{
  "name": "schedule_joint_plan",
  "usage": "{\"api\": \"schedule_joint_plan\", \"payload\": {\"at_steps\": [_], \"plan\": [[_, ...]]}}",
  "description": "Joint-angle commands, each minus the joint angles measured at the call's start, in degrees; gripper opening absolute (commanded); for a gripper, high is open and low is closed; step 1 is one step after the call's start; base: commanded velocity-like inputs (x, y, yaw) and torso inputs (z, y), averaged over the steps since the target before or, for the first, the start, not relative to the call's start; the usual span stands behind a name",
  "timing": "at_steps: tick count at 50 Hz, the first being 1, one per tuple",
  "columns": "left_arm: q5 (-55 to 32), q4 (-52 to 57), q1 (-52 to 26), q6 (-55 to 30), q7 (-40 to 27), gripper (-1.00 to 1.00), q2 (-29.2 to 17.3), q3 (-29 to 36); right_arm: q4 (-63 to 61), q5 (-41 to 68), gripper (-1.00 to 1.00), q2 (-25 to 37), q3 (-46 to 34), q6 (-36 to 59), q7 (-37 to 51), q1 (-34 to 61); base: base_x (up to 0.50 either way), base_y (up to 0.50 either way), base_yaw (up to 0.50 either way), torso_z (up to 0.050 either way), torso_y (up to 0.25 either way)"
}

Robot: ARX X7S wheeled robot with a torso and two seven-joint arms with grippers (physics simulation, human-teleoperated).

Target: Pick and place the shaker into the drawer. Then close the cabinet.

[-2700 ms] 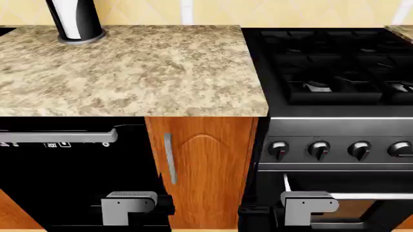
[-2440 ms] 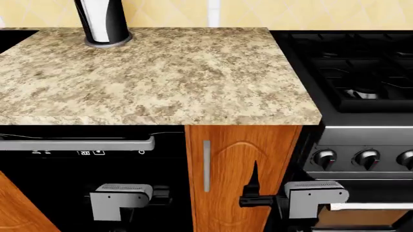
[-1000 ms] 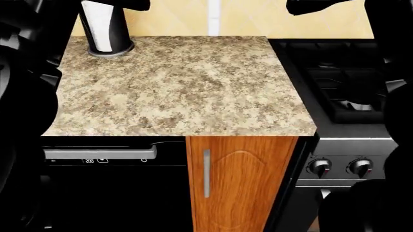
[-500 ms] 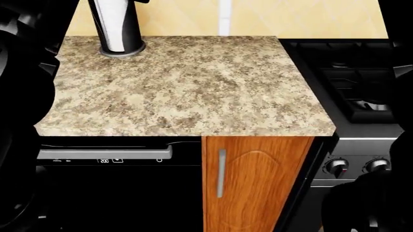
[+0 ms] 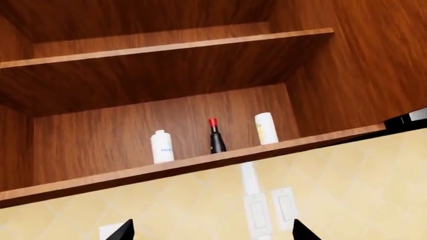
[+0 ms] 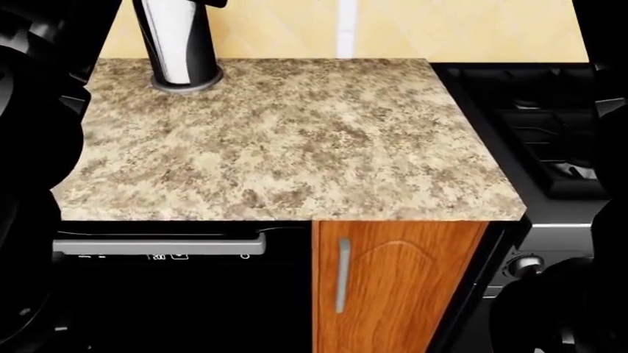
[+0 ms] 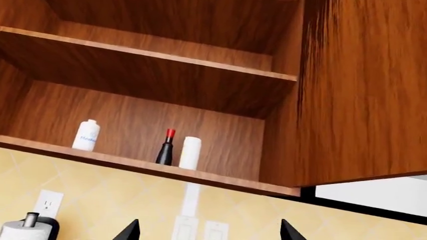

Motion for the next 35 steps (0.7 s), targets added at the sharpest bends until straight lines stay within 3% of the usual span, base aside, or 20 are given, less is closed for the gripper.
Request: {"api": "schedule_joint_plan", "payload": {"at_steps": [1, 10, 16, 26, 35], "plan": [[-0.44, -0.05, -0.06, -0.23, -0.22, 1.00, -0.32, -0.15, -0.07, 0.42, 1.00, 0.03, 0.19, 0.19, 0.16, -0.02, 0.21, 0.07, 0.00, 0.000, 0.000], [-0.61, -0.46, -0.79, -0.40, -0.58, 1.00, -0.39, -0.01, 0.30, 0.88, 1.00, -0.05, 0.48, 0.31, 0.11, 0.68, 0.06, 0.02, 0.00, 0.000, 0.000], [-0.61, -3.17, -6.07, -3.38, -1.31, 1.00, 0.25, 0.85, 2.58, 1.32, 1.00, -0.52, 0.94, 2.23, -0.04, 5.92, 0.00, 0.00, 0.00, 0.000, 0.000], [0.71, -21.50, -20.65, 0.44, 0.20, 1.00, 1.60, 3.19, 16.49, 3.26, 1.00, -3.08, 3.44, -1.15, -1.72, 18.58, 0.00, 0.00, 0.00, 0.000, 0.000], [1.62, -35.12, -28.57, 3.96, 1.18, 1.00, 2.81, 4.57, 26.67, 3.24, 1.00, -3.32, 2.75, -7.19, -1.54, 23.42, 0.00, 0.00, 0.00, 0.000, 0.000]]}}
